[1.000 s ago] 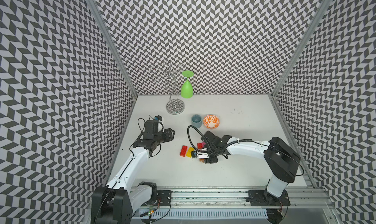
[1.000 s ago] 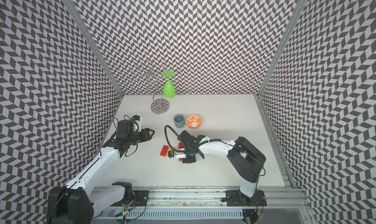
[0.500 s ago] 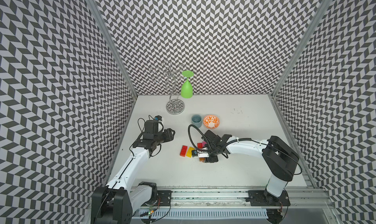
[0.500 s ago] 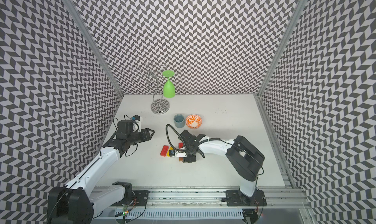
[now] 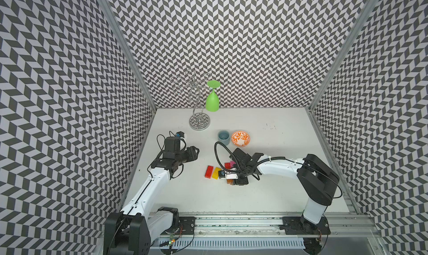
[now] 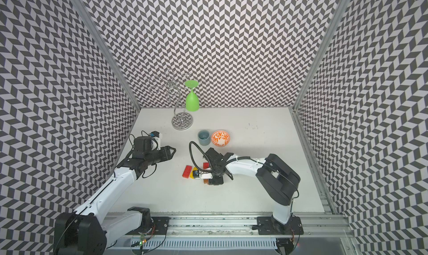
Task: Assemble the letter s with lego
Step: Pick up the lego brick from the center of the board.
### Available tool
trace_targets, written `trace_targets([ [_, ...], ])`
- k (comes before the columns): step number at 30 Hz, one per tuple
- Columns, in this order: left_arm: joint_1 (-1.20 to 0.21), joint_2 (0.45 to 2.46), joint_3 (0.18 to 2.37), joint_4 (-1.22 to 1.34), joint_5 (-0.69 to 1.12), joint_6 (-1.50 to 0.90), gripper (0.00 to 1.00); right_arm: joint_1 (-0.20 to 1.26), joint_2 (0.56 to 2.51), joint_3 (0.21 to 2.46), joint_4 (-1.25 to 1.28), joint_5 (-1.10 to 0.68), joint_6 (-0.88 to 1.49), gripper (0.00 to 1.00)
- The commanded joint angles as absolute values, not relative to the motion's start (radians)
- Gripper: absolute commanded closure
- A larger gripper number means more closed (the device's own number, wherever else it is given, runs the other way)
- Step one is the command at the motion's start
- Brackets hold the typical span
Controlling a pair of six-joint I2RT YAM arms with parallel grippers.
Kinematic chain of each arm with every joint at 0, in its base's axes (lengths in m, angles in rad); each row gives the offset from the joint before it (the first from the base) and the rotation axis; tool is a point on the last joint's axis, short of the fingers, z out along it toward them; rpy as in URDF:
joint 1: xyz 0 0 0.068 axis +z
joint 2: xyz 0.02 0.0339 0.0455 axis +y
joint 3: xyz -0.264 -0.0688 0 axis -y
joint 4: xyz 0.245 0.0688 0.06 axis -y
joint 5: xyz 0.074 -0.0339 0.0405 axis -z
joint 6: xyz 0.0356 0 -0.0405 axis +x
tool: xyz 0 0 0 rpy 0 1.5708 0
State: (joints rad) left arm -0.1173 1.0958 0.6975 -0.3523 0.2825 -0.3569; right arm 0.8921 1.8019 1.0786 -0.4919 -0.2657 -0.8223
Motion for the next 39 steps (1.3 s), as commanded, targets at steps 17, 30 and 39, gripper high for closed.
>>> trace_targets([
  [17,-0.114,1.087,0.693,-0.341,0.288,-0.348,0.46,0.875,1.824,1.104,-0.471,-0.308,-0.823,0.63],
  [30,-0.114,1.088,0.695,-0.342,0.288,-0.348,0.46,0.873,1.744,1.231,-0.607,-0.284,-0.825,0.91],
  [39,-0.114,1.092,0.697,-0.344,0.283,-0.347,0.46,0.791,1.801,1.456,-0.747,-0.238,-0.852,0.96],
])
